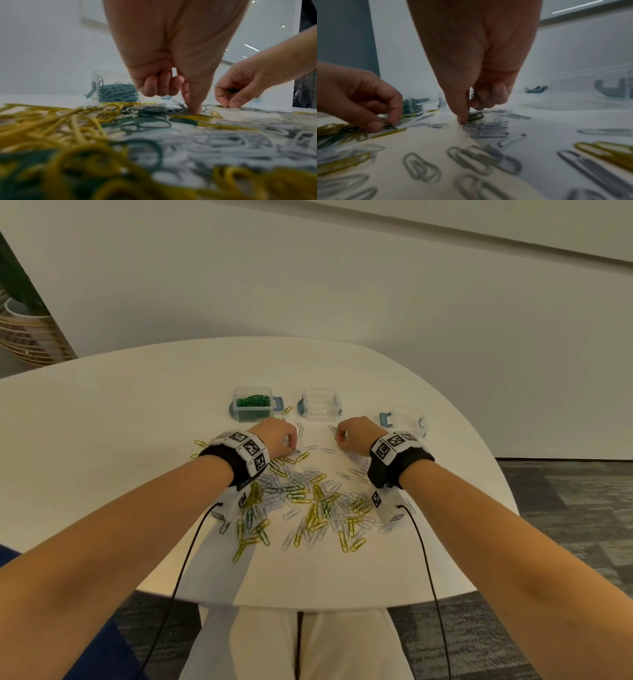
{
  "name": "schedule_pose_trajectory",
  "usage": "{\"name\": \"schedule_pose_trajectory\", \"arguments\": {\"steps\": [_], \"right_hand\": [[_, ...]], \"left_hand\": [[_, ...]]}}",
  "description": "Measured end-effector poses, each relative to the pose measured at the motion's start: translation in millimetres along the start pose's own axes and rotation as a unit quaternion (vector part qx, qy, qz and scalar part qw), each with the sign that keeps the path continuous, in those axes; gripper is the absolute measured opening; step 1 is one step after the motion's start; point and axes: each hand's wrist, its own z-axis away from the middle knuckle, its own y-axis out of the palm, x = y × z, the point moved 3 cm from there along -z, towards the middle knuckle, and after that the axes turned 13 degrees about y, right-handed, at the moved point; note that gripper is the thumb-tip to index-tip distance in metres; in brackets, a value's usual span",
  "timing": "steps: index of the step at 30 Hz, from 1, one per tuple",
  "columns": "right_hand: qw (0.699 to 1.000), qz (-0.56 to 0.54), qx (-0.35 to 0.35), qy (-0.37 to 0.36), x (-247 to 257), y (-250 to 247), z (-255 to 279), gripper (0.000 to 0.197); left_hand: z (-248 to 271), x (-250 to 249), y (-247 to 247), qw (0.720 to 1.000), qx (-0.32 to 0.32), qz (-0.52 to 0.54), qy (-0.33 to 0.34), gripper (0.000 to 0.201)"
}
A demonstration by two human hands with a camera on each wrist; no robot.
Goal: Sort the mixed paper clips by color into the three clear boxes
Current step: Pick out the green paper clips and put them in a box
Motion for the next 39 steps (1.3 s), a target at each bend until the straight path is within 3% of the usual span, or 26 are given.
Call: {"name": "schedule_pose_trajectory", "arguments": {"steps": [3, 5, 6, 7, 9, 10, 11, 12, 13, 15, 17, 18, 19, 21, 22, 24, 25, 26, 29, 36, 38, 39], "right_hand": [[0.999, -0.041, -0.009, 0.026, 1, -9, 0, 0.009], [0.98, -0.192, 0.007, 0.053, 3, -13, 2, 0.019], [0.95, -0.302, 0.041, 0.064, 5, -12, 3, 0.022], [0.899, -0.422, 0.083, 0.076, 8, -9, 5, 0.021], [0.753, -0.628, 0.169, 0.102, 16, -3, 7, 0.016], [0.692, -0.685, 0.2, 0.114, 20, 0, 7, 0.016], [0.654, -0.713, 0.222, 0.122, 26, 2, 6, 0.016], [0.64, -0.721, 0.237, 0.125, 34, 4, 4, 0.016], [0.643, -0.715, 0.243, 0.125, 42, 6, 2, 0.015], [0.687, -0.676, 0.233, 0.128, 59, 9, -6, 0.014], [0.756, -0.606, 0.205, 0.139, 74, 11, -16, 0.016], [0.801, -0.552, 0.182, 0.14, 82, 10, -22, 0.018], [0.854, -0.478, 0.154, 0.138, 89, 9, -27, 0.021], [0.945, -0.293, 0.07, 0.129, 99, 3, -34, 0.025], [0.966, -0.225, 0.038, 0.125, 104, 1, -36, 0.022], [0.98, -0.158, 0.003, 0.122, 108, 1, -38, 0.03], [0.983, -0.137, -0.001, 0.119, 108, 2, -41, 0.037], [0.986, -0.123, -0.003, 0.115, 108, 5, -43, 0.041], [0.992, -0.073, -0.003, 0.101, 106, 7, -48, 0.046], [0.998, -0.002, 0.048, 0.044, 93, 4, -37, 0.037], [0.995, -0.083, 0.051, 0.037, 83, 6, -30, 0.037], [0.979, -0.191, 0.06, 0.047, 77, 6, -27, 0.034]], "left_hand": [[1, 1, -3, 1.0, -0.004, 0.025, -0.011, 0.016], [4, 4, -7, 0.995, -0.03, 0.092, -0.031, 0.016], [7, 6, -9, 0.99, -0.04, 0.128, -0.039, 0.017], [9, 8, -11, 0.985, -0.045, 0.163, -0.043, 0.017], [14, 13, -15, 0.955, -0.064, 0.282, -0.064, 0.019], [17, 15, -16, 0.919, -0.081, 0.377, -0.083, 0.02], [20, 16, -17, 0.867, -0.097, 0.479, -0.1, 0.021], [24, 19, -18, 0.815, -0.116, 0.557, -0.11, 0.021], [28, 22, -19, 0.77, -0.133, 0.613, -0.118, 0.021], [35, 28, -20, 0.692, -0.165, 0.69, -0.134, 0.022], [41, 37, -20, 0.641, -0.209, 0.722, -0.154, 0.021], [45, 42, -20, 0.633, -0.231, 0.72, -0.166, 0.02], [46, 47, -19, 0.639, -0.249, 0.705, -0.181, 0.02], [49, 57, -21, 0.705, -0.261, 0.625, -0.21, 0.022], [49, 61, -22, 0.76, -0.246, 0.559, -0.22, 0.022], [48, 65, -25, 0.881, -0.19, 0.373, -0.218, 0.023], [47, 65, -26, 0.921, -0.165, 0.288, -0.204, 0.024], [46, 62, -27, 0.942, -0.154, 0.226, -0.192, 0.023], [39, 57, -28, 0.961, -0.144, 0.149, -0.181, 0.015], [33, 55, -20, 0.979, -0.013, 0.102, -0.174, 0.03], [36, 56, -18, 0.982, 0.012, 0.083, -0.172, 0.024], [38, 57, -18, 0.982, 0.026, 0.072, -0.173, 0.021]]}}
